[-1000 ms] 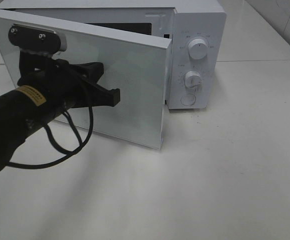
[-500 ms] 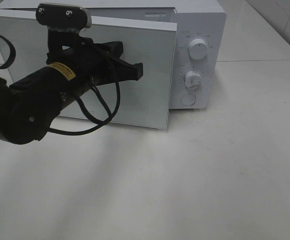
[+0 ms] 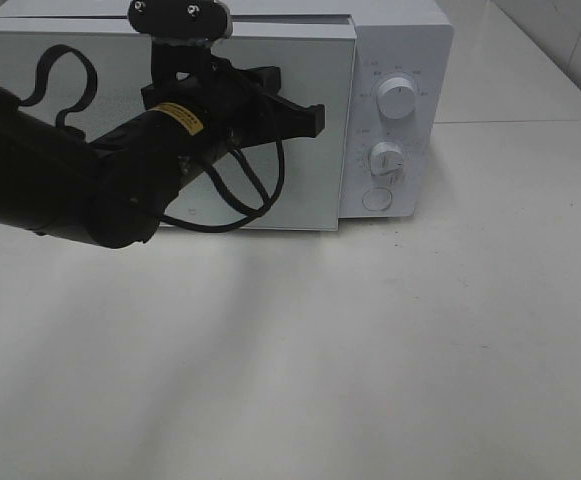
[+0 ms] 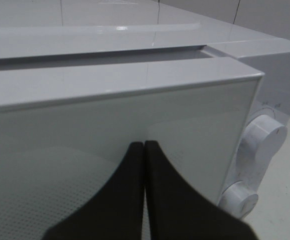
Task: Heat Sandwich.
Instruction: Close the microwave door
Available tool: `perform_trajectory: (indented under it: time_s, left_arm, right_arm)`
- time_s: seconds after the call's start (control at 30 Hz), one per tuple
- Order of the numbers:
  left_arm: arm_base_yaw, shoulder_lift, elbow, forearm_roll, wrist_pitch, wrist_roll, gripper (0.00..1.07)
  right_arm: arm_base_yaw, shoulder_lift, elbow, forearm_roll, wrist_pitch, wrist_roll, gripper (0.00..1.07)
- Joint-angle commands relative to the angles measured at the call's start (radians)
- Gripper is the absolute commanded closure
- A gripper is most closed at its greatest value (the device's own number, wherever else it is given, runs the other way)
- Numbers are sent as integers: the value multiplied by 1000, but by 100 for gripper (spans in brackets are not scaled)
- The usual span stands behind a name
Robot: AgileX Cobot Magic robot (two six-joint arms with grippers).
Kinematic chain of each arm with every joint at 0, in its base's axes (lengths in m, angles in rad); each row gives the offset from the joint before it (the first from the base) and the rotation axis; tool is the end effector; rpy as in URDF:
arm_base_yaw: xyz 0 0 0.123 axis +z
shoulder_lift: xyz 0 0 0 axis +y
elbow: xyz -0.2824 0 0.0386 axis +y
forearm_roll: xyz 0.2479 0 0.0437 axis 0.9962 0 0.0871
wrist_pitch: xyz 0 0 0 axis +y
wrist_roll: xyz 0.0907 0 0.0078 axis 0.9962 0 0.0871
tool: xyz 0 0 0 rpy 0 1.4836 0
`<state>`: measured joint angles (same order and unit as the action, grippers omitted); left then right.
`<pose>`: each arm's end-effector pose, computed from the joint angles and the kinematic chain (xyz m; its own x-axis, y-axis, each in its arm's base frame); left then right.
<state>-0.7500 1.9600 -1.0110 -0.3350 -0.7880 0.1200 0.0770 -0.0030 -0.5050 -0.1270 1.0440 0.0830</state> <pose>0.3151 -0.2645 0.1844 -0.1337 -0.0356 -0.9904 0.4806 0.8716 -0.0962 -0.0048 -0.0104 0.2804 -0.4289 -0.0143 -0.9032 0.0302 0.9991 -0.0301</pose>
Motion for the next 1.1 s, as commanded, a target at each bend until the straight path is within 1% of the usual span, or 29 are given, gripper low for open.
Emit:
perform_trajectory:
  time_s: [0.03,0.3,0.43,0.57,1.1]
  left_arm:
    - [-2,23,-44,-18,0,5,106]
    - [24,58,-105,-31,19,4,106]
    - [39,94,-181,-35,47,9,106]
    - [39,101,-193,-35,51,11,106]
    - [35,97,-192,-35,58,12,106]
  right_arm:
    - [-8,-28,1,1,-6,-5,31]
    - [-8,-28,1,0,-6,-2,31]
    - [-8,-28,1,0,-6,-2,31]
    - [-8,-28,1,0,-6,-2,31]
    - [-8,-28,1,0,-6,-2,31]
